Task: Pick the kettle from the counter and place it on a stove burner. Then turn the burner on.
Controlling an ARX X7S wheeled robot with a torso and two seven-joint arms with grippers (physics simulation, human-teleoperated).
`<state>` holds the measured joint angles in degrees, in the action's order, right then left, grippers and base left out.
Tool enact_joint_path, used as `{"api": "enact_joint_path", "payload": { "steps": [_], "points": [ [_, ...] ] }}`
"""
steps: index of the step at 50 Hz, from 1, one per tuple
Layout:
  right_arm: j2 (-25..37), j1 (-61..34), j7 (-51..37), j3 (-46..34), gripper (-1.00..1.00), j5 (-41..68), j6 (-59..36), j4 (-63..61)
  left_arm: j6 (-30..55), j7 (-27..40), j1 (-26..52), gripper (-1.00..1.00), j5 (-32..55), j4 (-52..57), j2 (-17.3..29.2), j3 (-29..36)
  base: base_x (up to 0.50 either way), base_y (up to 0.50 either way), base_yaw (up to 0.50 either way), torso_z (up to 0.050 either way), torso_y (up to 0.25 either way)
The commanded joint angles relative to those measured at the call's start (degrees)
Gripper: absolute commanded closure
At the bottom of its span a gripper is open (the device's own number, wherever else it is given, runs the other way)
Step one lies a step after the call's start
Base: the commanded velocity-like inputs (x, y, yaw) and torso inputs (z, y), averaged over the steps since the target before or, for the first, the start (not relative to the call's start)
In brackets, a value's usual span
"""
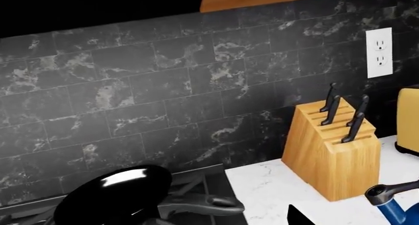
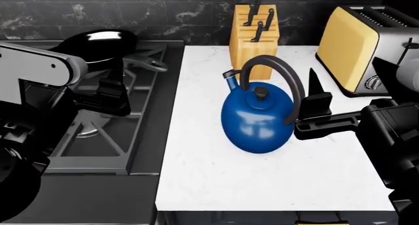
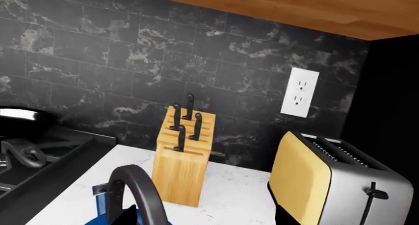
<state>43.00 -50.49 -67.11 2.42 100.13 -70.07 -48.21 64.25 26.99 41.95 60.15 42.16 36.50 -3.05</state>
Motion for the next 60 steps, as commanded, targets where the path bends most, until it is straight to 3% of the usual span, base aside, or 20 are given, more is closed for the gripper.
{"api": "enact_joint_path", "payload": {
  "steps": [1, 15, 32, 44, 60],
  "points": [
    [0.0, 1.0, 1.3, -0.2, -1.00, -1.5, -0.2, 0.0, -0.5, -0.1, 0.0, -1.00, -0.5, -0.4, 0.1, 0.7, 0.00, 0.00, 0.00, 0.000, 0.000],
    [0.9, 0.6, 1.7, -0.4, -1.00, 2.2, 1.3, -0.7, -0.7, 0.2, 0.2, -1.00, -0.3, -0.4, 0.2, 1.1, 0.00, 0.00, 0.00, 0.000, 0.000],
    [6.8, 0.1, 11.9, 5.3, -1.00, 9.8, 1.6, 1.0, -1.3, 0.1, 0.3, -1.00, -1.0, -1.0, 0.2, 2.0, 0.00, 0.00, 0.00, 0.000, 0.000],
    [7.1, 1.5, 20.0, 7.6, -1.00, 3.3, -1.7, 6.8, -1.5, 0.0, 0.9, -1.00, -1.5, -1.5, 0.0, 3.4, 0.00, 0.00, 0.00, 0.000, 0.000],
    [3.8, -4.0, 31.0, 0.9, -1.00, -7.2, -5.6, 12.5, -2.1, 0.1, 0.1, -1.00, -1.4, -1.4, 0.4, 3.2, 0.00, 0.00, 0.00, 0.000, 0.000]
  ]
}}
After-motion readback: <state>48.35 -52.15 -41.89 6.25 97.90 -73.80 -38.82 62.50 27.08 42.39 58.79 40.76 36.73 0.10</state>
